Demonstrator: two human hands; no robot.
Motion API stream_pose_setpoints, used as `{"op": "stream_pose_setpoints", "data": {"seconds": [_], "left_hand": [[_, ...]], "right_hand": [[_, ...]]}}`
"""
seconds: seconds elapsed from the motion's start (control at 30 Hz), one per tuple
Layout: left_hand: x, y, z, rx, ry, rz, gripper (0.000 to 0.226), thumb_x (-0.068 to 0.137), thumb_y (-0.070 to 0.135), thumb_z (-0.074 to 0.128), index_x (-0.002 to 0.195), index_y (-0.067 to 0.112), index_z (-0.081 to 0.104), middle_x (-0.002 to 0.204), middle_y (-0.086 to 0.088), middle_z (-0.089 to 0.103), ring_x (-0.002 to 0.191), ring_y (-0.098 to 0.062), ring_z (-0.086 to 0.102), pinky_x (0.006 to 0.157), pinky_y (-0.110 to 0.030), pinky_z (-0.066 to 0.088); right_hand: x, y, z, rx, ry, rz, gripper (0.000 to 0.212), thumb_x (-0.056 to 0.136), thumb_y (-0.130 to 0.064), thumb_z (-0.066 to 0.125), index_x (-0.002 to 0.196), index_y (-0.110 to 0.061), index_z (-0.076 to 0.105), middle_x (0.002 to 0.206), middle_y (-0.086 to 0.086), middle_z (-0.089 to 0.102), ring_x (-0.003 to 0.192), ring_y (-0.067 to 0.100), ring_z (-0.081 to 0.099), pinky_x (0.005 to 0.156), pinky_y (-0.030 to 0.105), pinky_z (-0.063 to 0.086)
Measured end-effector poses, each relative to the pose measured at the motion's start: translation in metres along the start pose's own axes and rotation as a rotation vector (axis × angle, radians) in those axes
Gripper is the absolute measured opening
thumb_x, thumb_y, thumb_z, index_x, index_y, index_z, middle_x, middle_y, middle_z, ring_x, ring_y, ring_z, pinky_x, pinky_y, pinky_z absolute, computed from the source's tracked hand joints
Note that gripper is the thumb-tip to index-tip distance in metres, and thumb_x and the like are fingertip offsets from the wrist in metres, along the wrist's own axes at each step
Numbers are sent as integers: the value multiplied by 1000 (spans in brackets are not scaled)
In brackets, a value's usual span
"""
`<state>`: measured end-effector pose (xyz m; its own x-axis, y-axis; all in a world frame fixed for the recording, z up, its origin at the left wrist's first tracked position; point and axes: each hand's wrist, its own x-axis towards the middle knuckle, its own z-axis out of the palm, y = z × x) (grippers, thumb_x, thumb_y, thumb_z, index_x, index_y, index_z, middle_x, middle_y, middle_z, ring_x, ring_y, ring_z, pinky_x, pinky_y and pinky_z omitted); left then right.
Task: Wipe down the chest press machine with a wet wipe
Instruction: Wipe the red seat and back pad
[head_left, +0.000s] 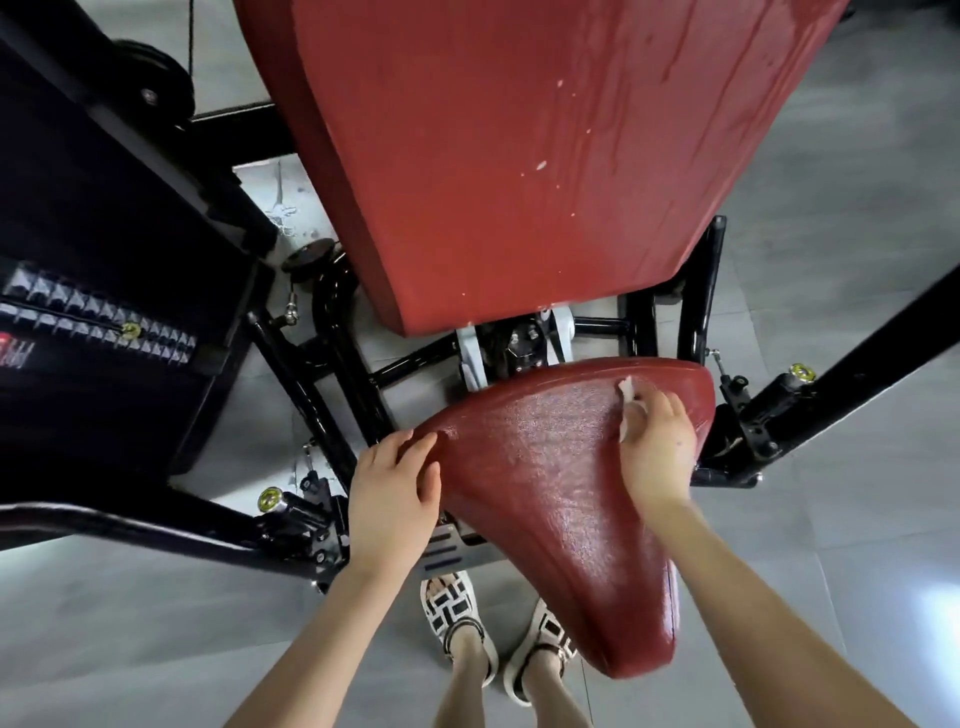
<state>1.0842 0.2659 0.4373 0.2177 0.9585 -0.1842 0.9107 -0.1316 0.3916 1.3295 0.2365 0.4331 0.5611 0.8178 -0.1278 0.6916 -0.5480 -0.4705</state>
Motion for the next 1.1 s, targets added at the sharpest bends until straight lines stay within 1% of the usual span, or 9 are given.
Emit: {"op": "stream_pose_setpoints", "data": {"seconds": [0.13,0.27,0.37,0.43,0.5,0.63,0.77,0.97,1.1], "left_hand": [[-1,-14,-2,-102,42,-30,32,80,6,68,112,12,68,112,-9,65,104,-31,59,90,-39,47],[-3,-25,-2,-180,62,-32,33,78,0,68,110,10,68,106,-7,65,98,-30,60,86,-32,44],[-3,-25,-6,-290,67,-39,31,81,6,68,111,11,68,102,-4,65,92,-24,61,84,-31,49],[-2,-21,-8,-374,58,-78,29,84,13,68,112,14,67,100,0,63,92,-20,60,83,-29,47],[0,-13,-9,-440,53,-78,28,86,25,64,113,16,66,101,4,61,96,-18,58,86,-29,46],[10,4,-5,-432,40,-12,42,84,45,54,116,20,65,104,5,59,99,-16,54,89,-27,43],[27,28,8,-360,46,100,44,84,44,54,119,19,64,102,2,58,95,-18,51,87,-20,35],[54,46,24,-220,57,257,22,80,20,71,99,9,72,80,-4,56,78,-26,55,68,-34,51],[62,26,22,-338,15,95,16,85,11,64,97,1,70,86,-10,59,79,-27,60,74,-35,52]], "right_hand": [[-43,-57,43,15,-38,-135,25,75,14,66,97,4,67,87,13,65,70,20,60,68,34,58],[-84,-77,61,51,-298,-376,41,60,17,76,95,-3,71,84,7,65,64,17,63,63,17,55],[-80,-82,36,383,-372,7,35,87,8,56,113,-13,65,102,-2,64,80,10,63,67,4,46],[-64,-84,25,708,-390,328,34,92,4,52,110,-23,62,99,-7,67,81,9,66,71,10,50],[-48,-87,25,843,-416,425,31,92,3,55,107,-24,62,94,-5,69,80,12,70,74,19,54],[-32,-90,25,533,-481,234,40,90,-3,60,126,-20,59,105,1,66,84,18,68,72,36,59],[-21,-77,8,102,-175,-27,31,88,-7,58,117,-17,65,111,-1,63,94,21,61,81,29,45],[4,-38,32,-191,-139,-270,40,94,-33,43,128,-19,59,137,6,54,132,26,42,112,47,20],[1,-26,45,-315,-122,-371,46,99,-35,28,136,-20,49,143,7,46,137,25,32,116,49,7]]}}
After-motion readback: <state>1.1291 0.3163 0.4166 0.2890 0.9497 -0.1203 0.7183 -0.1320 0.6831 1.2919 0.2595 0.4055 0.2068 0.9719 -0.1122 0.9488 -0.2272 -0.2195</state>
